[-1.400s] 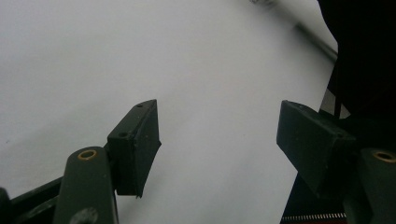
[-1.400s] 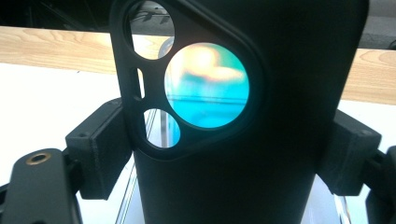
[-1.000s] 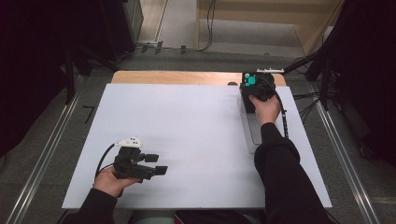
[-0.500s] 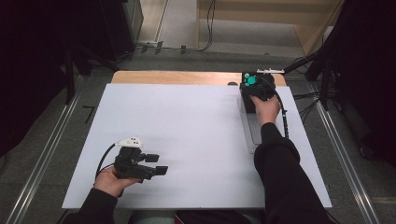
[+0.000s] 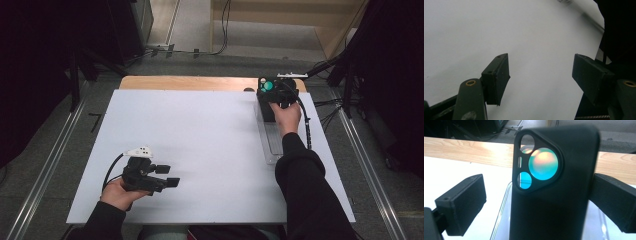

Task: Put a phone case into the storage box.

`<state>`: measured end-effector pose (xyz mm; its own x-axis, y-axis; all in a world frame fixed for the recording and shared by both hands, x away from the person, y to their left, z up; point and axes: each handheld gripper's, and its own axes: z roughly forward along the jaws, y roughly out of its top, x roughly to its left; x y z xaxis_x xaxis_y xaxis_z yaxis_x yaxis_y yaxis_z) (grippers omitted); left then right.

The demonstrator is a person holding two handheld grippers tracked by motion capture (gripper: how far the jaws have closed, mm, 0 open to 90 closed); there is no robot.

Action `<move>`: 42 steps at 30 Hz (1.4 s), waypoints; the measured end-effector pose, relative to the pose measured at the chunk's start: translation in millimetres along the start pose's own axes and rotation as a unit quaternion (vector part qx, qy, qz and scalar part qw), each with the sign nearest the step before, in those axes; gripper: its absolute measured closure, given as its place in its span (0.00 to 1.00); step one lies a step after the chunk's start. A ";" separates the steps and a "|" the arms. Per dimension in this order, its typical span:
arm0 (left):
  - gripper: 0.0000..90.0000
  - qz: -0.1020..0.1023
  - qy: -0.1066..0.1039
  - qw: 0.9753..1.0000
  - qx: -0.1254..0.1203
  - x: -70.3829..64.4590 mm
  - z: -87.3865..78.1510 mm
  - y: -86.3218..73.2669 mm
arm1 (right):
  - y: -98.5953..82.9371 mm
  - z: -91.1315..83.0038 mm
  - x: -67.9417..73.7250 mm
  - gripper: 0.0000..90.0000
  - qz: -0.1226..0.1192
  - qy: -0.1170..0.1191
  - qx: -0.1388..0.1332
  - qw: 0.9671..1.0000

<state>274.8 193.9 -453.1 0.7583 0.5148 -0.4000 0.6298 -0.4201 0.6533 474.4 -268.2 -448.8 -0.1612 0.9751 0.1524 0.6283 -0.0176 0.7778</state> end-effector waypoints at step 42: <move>0.33 0.000 -0.002 1.000 0.001 4.6 -0.4 3.9 | -31.7 -59.2 65.6 0.06 -0.047 0.184 0.072 0.979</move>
<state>280.6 195.0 -452.1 0.7589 0.5115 -0.4031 0.6304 -0.4219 0.6516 398.9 -216.7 -427.4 -0.4705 0.8243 0.3149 0.6943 0.1256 0.7087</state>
